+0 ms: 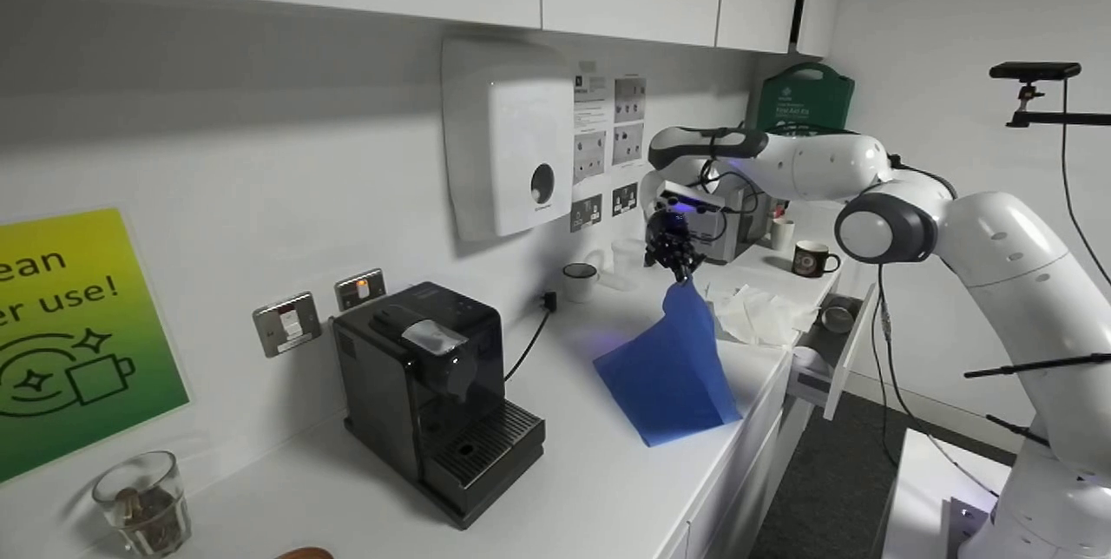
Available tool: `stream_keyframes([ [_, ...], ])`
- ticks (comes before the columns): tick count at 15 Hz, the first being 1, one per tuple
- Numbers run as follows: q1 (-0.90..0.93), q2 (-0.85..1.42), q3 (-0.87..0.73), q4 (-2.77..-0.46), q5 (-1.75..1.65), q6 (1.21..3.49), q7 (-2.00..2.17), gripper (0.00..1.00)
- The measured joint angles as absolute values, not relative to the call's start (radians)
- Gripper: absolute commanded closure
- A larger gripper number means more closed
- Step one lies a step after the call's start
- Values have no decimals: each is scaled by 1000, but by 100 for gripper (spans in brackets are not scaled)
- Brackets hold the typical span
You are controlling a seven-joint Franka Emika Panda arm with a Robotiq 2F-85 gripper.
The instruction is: Fold the blue cloth
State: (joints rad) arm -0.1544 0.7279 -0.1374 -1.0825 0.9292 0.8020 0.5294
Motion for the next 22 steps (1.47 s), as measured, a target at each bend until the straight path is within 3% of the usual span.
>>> stream_keyframes([
  [22,-166,964,-57,-721,989,801,871,100],
])
